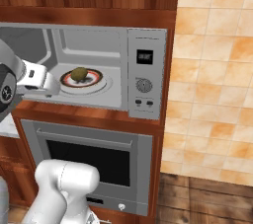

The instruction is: Retrieve the reheated potato from the microwave, then place the potato, cheese, and condiment on the cutting board.

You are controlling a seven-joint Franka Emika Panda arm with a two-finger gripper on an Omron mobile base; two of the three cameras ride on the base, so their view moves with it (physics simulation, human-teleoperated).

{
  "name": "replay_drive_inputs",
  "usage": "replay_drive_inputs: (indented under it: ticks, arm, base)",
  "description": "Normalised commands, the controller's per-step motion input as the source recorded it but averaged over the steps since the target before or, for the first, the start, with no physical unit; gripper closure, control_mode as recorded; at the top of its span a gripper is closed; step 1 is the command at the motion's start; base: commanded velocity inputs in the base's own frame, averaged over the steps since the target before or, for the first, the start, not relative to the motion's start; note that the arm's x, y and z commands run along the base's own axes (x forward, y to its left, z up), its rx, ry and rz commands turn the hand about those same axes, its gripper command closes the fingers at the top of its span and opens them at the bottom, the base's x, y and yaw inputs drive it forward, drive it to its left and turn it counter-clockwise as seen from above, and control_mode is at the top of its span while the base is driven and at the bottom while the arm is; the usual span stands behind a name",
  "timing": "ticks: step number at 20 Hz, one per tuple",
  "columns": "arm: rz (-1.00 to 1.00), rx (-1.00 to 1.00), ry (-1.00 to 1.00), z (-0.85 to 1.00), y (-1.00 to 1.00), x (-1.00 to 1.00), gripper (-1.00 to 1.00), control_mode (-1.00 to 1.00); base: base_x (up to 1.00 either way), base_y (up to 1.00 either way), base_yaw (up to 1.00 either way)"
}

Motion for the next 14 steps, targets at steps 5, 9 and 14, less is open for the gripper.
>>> replay_drive_inputs:
  ticks: [5, 9, 14]
  arm:
    - [-0.06, 0.00, -0.05, -0.02, 0.13, 0.60, -1.00, -1.00]
    - [-0.08, 0.00, 0.00, 0.00, 0.17, 0.59, -1.00, -1.00]
    - [-0.04, 0.00, 0.00, -0.01, 0.13, 0.59, -1.00, -1.00]
  base:
    - [0.00, 0.00, 0.00]
    - [0.00, 0.00, 0.00]
    - [0.00, 0.00, 0.00]
